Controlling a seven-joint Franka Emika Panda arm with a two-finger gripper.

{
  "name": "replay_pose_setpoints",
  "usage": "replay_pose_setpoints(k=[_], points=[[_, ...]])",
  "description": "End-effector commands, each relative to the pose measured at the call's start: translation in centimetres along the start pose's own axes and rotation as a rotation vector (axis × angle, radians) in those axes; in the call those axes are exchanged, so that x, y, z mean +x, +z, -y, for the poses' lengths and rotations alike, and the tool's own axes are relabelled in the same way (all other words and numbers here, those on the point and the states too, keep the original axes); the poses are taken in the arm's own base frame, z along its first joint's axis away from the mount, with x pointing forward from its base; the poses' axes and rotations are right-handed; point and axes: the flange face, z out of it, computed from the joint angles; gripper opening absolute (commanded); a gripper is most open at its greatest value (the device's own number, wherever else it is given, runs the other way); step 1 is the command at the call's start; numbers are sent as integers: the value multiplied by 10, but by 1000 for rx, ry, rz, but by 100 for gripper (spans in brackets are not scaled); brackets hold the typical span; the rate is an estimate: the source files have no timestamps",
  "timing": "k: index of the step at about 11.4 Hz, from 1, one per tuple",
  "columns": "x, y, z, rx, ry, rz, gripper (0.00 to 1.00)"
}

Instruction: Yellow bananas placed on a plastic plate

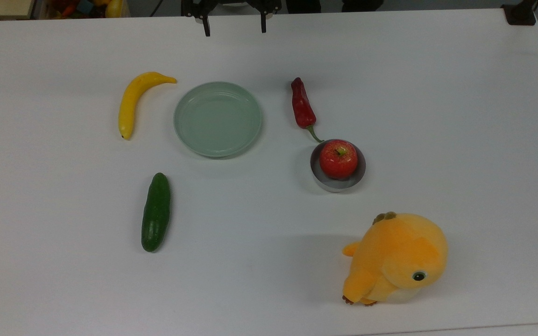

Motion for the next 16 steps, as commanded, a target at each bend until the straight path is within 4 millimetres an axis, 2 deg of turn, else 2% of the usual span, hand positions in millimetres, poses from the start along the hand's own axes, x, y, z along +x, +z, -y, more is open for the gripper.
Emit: replay_pose_setpoints(k=[1, 10, 16], points=[[0, -4, -2, 26, 0, -14, 100], [-1, -5, -10, 32, 9, -14, 100], [2, -8, -8, 24, -66, -21, 100]])
